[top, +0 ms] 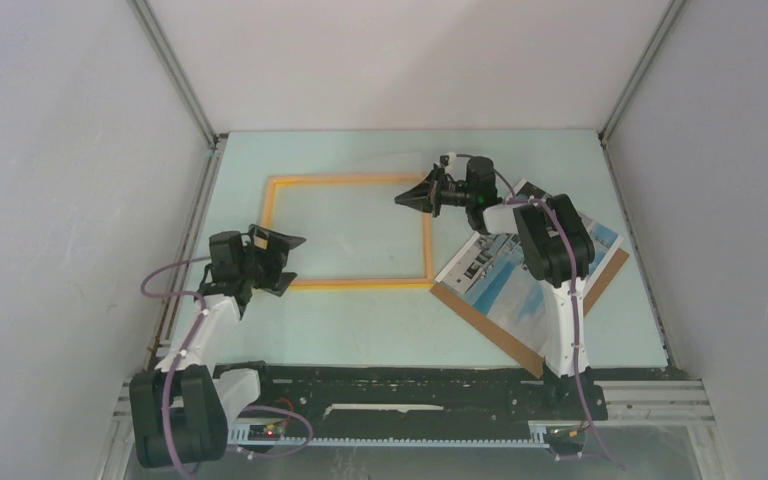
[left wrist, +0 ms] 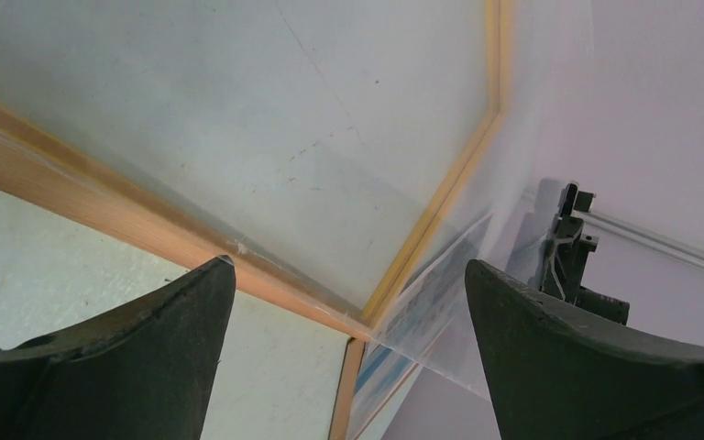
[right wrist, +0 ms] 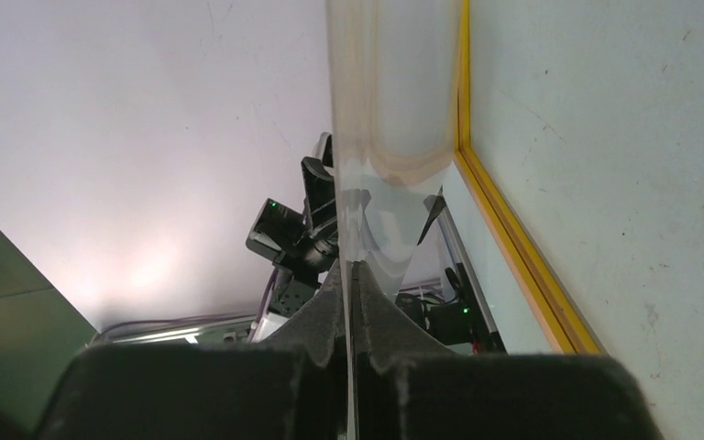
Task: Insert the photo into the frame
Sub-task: Adjust the photo frame item on the photo frame.
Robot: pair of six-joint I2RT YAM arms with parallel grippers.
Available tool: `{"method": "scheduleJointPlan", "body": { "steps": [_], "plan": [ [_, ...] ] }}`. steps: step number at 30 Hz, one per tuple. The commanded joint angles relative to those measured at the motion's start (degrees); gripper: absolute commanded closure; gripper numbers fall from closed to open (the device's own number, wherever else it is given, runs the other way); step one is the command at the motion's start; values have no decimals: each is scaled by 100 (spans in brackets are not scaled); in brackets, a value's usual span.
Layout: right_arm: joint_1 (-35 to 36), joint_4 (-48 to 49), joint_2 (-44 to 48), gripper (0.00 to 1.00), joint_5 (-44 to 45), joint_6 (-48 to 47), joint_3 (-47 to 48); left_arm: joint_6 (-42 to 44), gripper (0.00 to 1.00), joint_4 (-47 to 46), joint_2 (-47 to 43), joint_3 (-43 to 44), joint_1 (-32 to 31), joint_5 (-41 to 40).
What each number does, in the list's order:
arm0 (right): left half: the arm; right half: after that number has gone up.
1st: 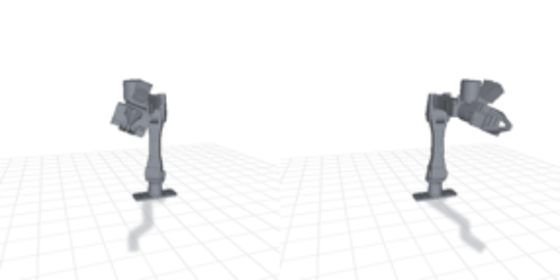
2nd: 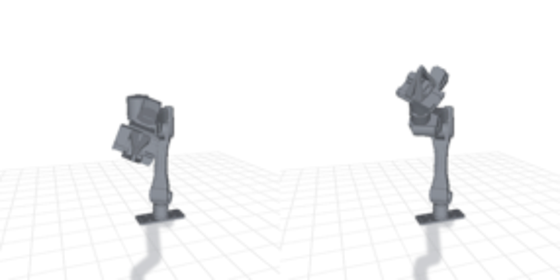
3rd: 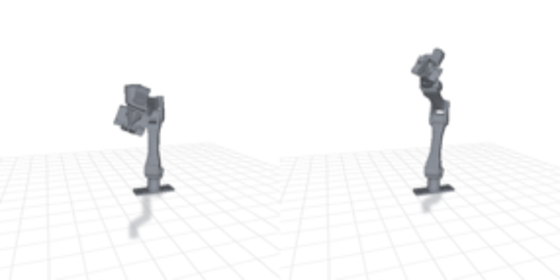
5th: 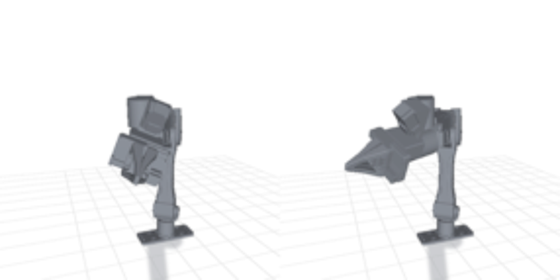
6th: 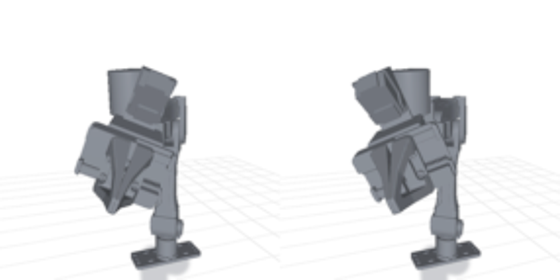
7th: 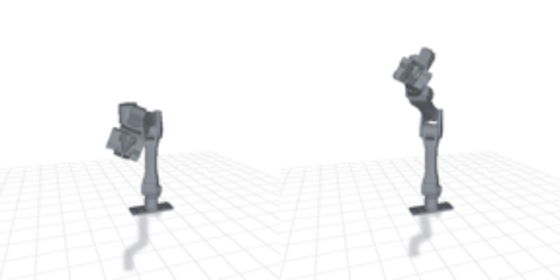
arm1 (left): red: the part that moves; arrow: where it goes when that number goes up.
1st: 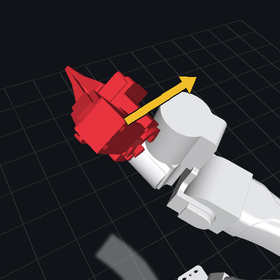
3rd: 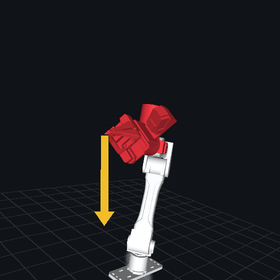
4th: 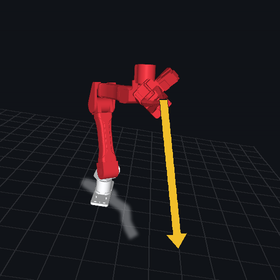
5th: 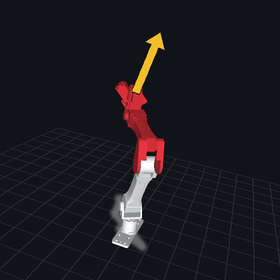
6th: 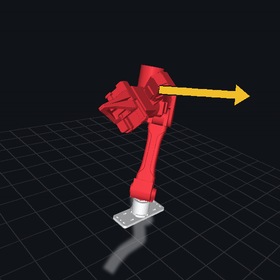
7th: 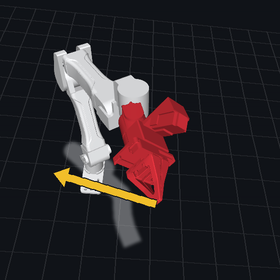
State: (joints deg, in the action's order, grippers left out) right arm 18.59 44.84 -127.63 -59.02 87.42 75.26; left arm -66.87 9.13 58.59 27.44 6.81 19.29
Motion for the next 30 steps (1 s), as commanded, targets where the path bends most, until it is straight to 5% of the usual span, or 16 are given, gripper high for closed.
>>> {"method": "scheduleJointPlan", "body": {
  "steps": [1, 20, 30],
  "plan": [
    [-29, 387, 265, 100, -177, 166, -110, 202, 0, -385, 152, 123, 102, 106],
    [-466, 42, 863, 100, -839, -600, -1091, 762, 0, -51, -307, 61, 449, -146],
    [-620, 1008, 922, 100, -1069, -100, -1647, 386, 0, -768, -99, -142, 878, 791]
  ]
}}
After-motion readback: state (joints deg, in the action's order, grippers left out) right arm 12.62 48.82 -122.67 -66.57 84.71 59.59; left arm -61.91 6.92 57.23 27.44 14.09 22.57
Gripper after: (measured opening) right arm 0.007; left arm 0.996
